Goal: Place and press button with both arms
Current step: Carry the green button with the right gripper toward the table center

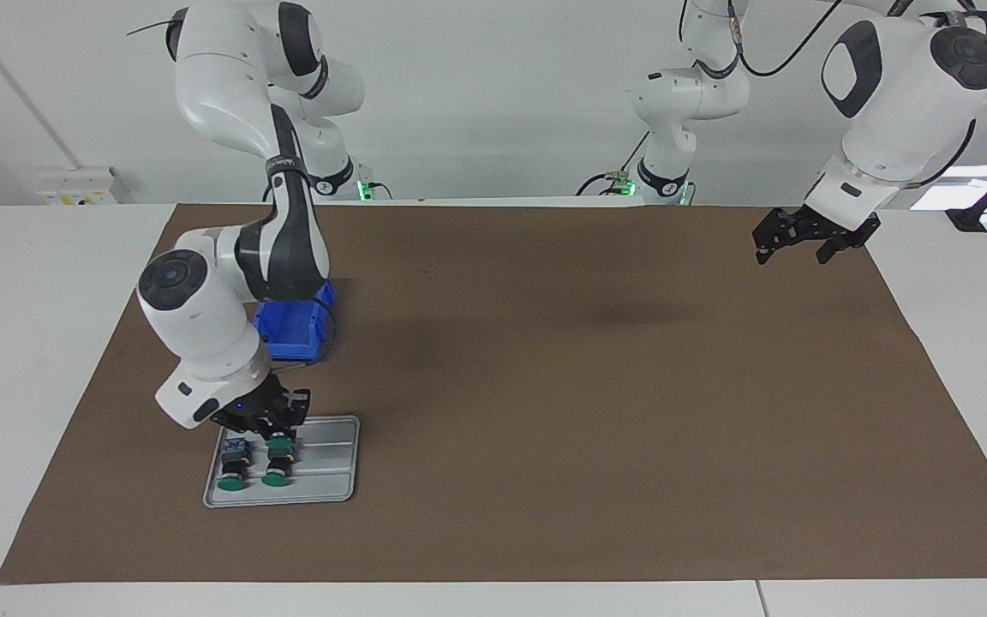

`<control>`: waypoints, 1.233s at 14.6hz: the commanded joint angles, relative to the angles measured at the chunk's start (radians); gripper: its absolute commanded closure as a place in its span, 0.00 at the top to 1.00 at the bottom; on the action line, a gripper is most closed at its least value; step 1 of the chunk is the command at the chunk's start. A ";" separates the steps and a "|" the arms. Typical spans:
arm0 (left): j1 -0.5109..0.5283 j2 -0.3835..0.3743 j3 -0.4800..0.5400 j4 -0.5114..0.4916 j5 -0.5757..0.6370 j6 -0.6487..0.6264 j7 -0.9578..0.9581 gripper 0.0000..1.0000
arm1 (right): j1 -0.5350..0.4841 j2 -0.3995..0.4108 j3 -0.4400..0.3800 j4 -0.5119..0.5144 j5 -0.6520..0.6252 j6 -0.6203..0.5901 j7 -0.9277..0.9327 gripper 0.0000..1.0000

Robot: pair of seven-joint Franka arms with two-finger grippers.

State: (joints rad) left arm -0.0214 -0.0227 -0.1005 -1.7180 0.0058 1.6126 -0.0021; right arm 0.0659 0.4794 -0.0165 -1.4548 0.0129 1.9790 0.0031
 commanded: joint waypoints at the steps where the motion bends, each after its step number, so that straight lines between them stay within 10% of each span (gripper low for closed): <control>1: 0.011 -0.002 -0.002 0.001 -0.012 0.000 0.017 1.00 | 0.053 -0.065 -0.025 -0.010 -0.011 -0.119 0.183 0.09; 7: 0.011 -0.002 -0.002 0.001 -0.012 0.000 0.017 1.00 | 0.369 -0.082 -0.220 -0.010 0.005 -0.178 0.668 0.09; 18: 0.011 -0.002 -0.002 0.001 -0.012 0.000 0.017 1.00 | 0.624 -0.085 -0.255 -0.022 0.091 -0.192 1.386 0.09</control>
State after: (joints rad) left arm -0.0214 -0.0227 -0.1005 -1.7180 0.0058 1.6126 -0.0021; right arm 0.6478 0.4023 -0.2544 -1.4672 0.0835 1.7973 1.3076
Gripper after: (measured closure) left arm 0.000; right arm 0.670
